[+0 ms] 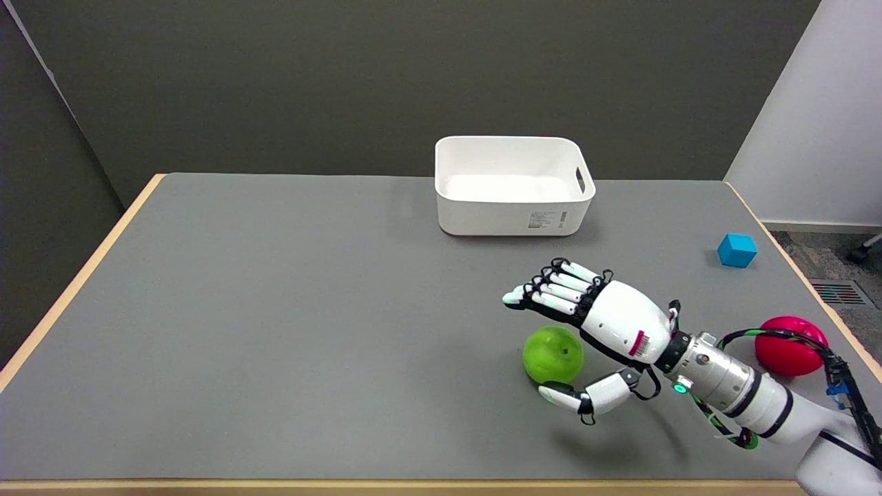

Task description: Pick up the green apple.

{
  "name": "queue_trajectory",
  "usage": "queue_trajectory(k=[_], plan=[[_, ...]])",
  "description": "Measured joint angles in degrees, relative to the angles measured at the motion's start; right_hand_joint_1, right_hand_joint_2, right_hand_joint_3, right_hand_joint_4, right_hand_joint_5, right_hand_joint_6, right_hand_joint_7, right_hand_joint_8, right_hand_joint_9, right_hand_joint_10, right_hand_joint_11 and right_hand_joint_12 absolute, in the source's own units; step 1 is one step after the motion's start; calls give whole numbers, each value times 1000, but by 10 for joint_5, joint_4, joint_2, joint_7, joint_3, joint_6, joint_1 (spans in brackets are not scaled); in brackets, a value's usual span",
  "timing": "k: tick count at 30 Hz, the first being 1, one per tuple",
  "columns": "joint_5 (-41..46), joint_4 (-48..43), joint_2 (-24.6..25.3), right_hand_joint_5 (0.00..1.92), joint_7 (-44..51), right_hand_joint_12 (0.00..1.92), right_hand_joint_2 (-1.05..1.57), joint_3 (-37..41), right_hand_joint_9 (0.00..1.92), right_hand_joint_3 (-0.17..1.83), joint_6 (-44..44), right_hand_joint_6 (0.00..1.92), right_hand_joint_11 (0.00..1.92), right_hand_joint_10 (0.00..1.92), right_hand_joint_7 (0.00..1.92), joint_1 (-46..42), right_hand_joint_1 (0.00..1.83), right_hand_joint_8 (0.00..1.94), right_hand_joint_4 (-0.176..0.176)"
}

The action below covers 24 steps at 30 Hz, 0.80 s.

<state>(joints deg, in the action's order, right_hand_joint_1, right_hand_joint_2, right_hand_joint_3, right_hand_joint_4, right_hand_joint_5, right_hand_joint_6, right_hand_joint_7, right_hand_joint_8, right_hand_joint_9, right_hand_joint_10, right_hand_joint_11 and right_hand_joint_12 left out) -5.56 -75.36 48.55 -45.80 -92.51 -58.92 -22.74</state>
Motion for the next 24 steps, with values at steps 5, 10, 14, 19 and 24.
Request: queue_trajectory(k=[5,10,14,19,24], plan=[[0,26,3,229,-3,1211,564,-14,209,849,8,447,41,791,334,20,449,394,49],[-1,53,7,229,-7,1214,565,-30,211,849,13,447,45,794,332,36,451,392,49],[-1,68,9,233,-10,1237,567,-39,233,852,14,452,66,820,343,44,457,399,47],[1,82,11,285,-12,1329,589,-47,325,875,12,521,149,931,432,50,552,471,35],[4,92,13,383,-13,1605,624,-51,531,936,3,714,377,1127,581,54,806,684,33]])
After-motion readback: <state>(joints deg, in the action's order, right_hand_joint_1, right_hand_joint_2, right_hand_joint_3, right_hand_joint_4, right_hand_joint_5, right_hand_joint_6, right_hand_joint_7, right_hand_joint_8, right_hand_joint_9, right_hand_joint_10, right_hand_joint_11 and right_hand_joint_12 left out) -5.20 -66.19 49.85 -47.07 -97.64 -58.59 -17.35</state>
